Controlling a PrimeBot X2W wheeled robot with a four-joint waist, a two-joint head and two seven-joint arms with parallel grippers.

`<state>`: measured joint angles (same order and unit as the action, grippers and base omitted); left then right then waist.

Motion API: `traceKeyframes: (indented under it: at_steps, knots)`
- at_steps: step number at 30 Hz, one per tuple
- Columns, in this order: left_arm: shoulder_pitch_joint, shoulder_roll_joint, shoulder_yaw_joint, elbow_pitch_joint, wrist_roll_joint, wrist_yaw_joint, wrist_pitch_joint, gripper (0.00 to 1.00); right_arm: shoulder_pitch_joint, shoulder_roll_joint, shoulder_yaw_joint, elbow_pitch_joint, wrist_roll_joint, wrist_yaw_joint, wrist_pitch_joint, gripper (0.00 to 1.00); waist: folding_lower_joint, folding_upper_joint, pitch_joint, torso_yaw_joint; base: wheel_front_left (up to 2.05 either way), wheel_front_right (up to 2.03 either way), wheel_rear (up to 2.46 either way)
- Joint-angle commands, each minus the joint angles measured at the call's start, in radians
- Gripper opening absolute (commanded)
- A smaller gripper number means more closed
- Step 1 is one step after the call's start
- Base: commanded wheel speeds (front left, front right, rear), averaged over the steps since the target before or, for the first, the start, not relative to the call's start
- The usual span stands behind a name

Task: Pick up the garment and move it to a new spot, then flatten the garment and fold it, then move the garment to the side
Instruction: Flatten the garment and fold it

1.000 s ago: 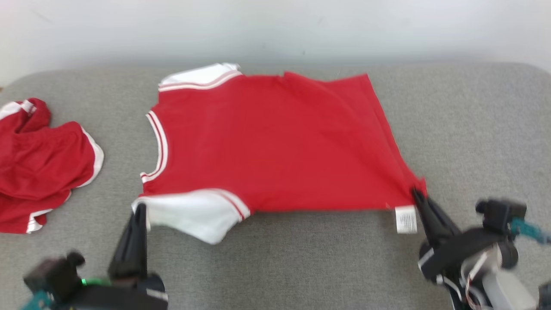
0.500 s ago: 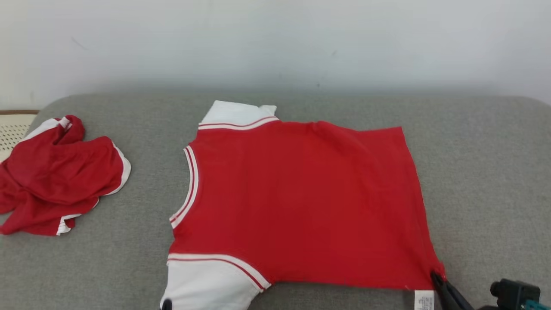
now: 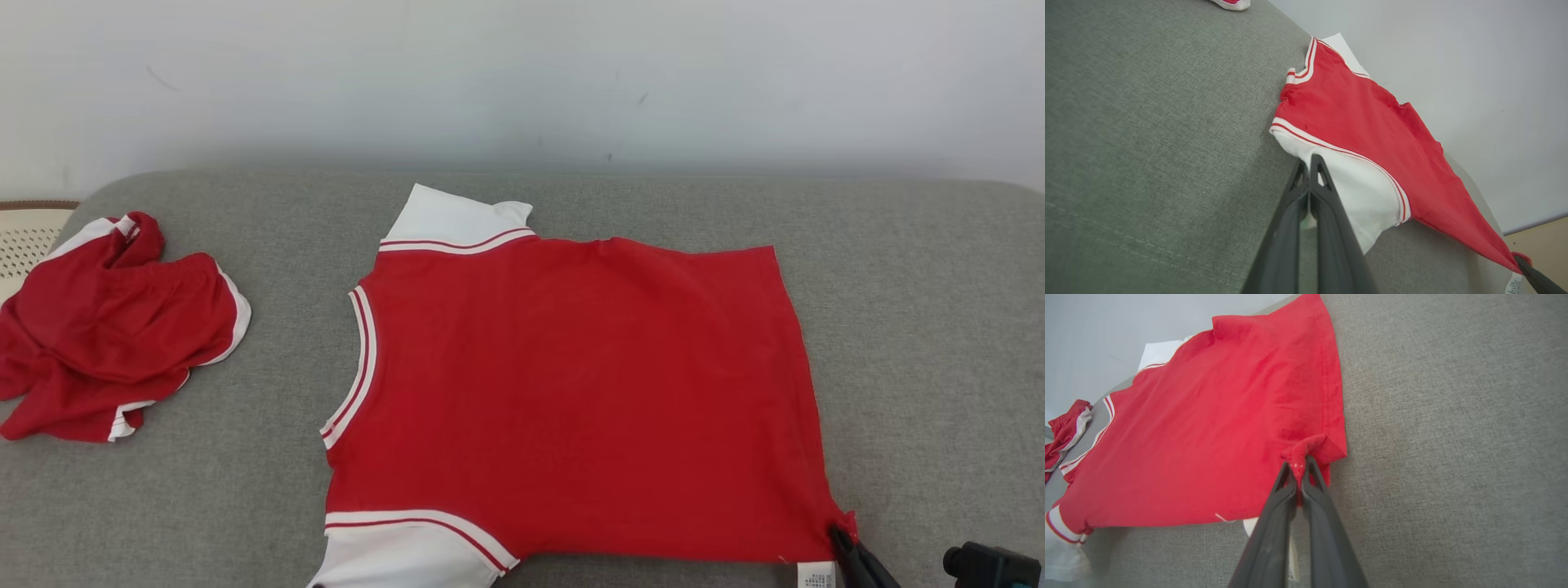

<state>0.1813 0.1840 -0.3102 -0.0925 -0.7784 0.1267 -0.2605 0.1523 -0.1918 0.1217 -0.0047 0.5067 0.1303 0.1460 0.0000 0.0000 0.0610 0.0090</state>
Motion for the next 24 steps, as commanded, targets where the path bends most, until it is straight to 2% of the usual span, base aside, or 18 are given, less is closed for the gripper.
traceKeyframes:
  at_steps: [1,13,19,24]
  knots:
    - [-0.029,0.004,0.006,0.001,0.017,-0.01,-0.004,0.0,-0.015,0.006,-0.012,-0.012,-0.008,0.001,-0.004,0.0,0.0,0.0,0.005,-0.011,0.0,0.0,0.0]
    - [-0.29,0.09,0.034,-0.011,0.069,-0.058,0.057,0.0,-0.159,0.037,-0.023,-0.01,-0.02,0.001,0.03,0.0,0.0,0.0,0.059,-0.065,0.0,0.0,0.0]
    - [-0.467,0.143,0.04,0.075,0.049,-0.103,0.149,0.0,-0.28,0.055,-0.012,0.051,-0.044,0.001,0.063,0.0,0.0,0.0,0.107,-0.092,0.0,0.0,0.0]
    - [-0.578,0.163,0.034,0.18,0.046,-0.139,0.192,0.0,-0.381,0.073,0.0,0.132,-0.066,0.001,0.072,0.0,0.0,0.0,0.145,-0.119,0.0,0.0,0.0]
